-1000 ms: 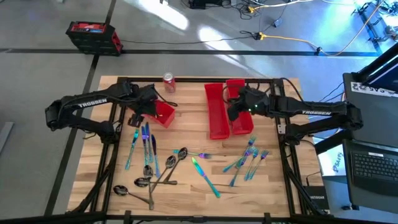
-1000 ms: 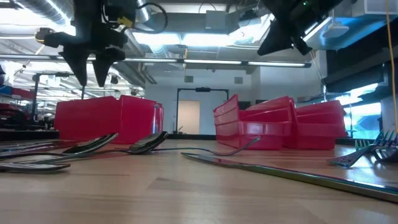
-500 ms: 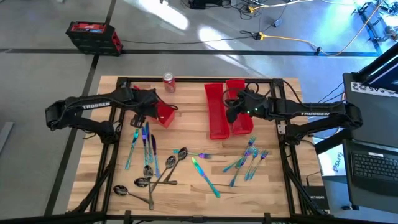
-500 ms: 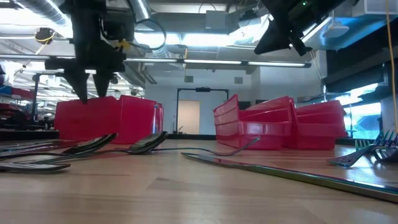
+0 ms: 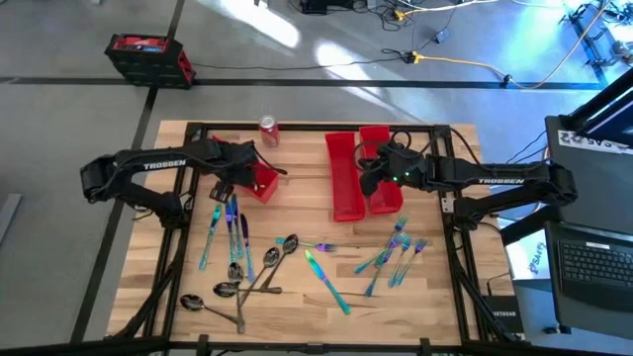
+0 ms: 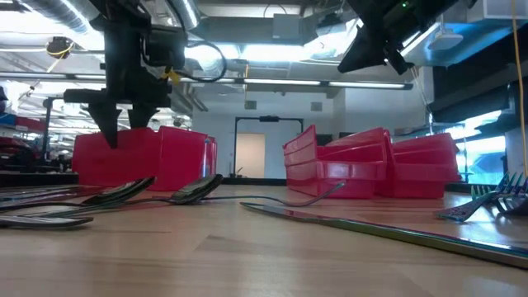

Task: Sort silverware
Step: Prepare the red bins to sort the silverware

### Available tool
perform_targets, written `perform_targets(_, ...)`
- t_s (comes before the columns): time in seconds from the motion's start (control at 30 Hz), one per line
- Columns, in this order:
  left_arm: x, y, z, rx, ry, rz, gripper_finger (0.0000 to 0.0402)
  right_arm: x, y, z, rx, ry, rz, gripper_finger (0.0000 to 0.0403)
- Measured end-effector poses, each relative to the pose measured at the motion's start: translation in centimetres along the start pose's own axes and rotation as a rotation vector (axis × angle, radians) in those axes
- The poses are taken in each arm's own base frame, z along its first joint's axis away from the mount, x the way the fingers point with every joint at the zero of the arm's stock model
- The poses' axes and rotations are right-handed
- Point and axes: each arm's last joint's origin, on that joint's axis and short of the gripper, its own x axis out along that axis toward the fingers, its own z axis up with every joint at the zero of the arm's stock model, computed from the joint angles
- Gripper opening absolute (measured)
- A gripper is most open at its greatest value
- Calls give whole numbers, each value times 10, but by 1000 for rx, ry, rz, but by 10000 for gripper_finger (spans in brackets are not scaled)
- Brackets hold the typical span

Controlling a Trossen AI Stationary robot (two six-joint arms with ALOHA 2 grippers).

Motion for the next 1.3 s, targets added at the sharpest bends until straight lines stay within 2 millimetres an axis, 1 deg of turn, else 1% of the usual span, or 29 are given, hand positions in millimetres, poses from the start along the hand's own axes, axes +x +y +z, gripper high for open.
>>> perform_targets(0.1,2,0,1,-14,10,-13,198,0,0,0,-12,0,-2,3)
perform_targets(0.23,2,0,1,-2,3,-18,126,0,0,0,-12,-2,-2,3)
perform_targets(0.33,2,1,2,30,-3,-3,83,0,0,0,-12,-4,-6,3)
perform_targets(0.43,2,3,2,56,9,30,53,0,0,0,-16,-4,-7,3)
perform_targets(0.63,2,3,2,79,12,32,13,0,0,0,-16,-4,-7,3)
perform_targets(0.7,2,3,2,77,10,30,4,0,0,0,-16,-4,-7,3)
perform_targets(0.8,2,2,1,76,17,21,2,0,0,0,-19,-5,-7,3)
perform_targets(1.1,1,2,2,-20,23,30,0,0,0,1,-38,-8,-6,3)
perform_targets(1.2,-5,5,2,-72,38,48,0,0,0,1,-45,-11,-13,3)
perform_targets(1.3,-18,9,5,-136,29,62,0,0,0,1,-57,-12,-15,3)
